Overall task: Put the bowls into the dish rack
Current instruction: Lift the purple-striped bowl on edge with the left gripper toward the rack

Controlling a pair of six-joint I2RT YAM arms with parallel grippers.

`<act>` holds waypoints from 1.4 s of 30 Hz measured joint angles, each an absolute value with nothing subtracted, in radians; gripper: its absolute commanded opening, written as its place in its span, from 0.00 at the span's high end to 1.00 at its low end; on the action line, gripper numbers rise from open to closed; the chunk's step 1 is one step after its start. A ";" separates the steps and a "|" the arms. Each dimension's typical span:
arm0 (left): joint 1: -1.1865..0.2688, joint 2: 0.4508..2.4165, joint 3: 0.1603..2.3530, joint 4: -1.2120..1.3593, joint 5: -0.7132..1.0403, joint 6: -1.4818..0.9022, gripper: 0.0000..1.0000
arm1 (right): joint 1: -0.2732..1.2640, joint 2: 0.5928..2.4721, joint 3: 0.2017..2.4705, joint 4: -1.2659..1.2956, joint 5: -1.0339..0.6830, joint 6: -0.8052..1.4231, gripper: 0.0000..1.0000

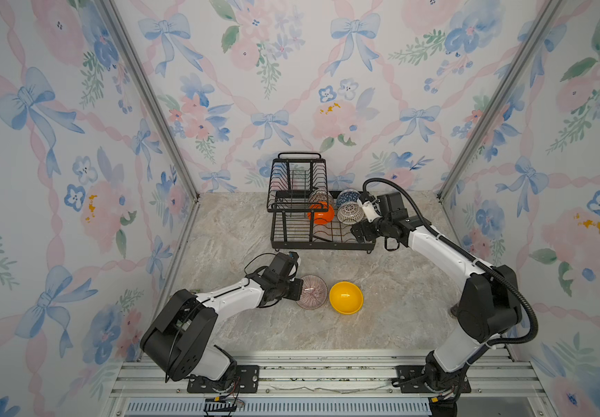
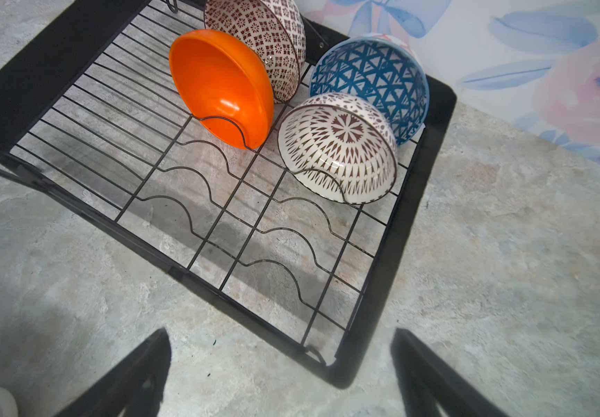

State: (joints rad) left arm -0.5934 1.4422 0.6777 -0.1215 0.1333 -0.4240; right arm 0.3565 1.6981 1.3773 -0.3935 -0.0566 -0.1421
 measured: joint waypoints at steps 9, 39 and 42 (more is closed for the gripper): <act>-0.582 1.372 0.670 -0.175 0.090 -0.414 1.00 | 0.364 1.697 1.377 -0.400 -0.057 -0.142 0.03; -0.603 1.306 0.881 -0.098 -0.020 -0.306 1.00 | 0.378 1.423 1.330 -0.414 -0.250 -0.008 0.03; -0.612 1.306 0.887 -0.075 -0.038 -0.306 1.00 | 0.404 1.409 1.323 -0.407 -0.283 0.010 0.03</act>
State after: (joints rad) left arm -0.6121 1.3060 0.8867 -0.0750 -0.0383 -0.3061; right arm 0.4042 1.4086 1.3228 -0.4072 -0.2829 0.0097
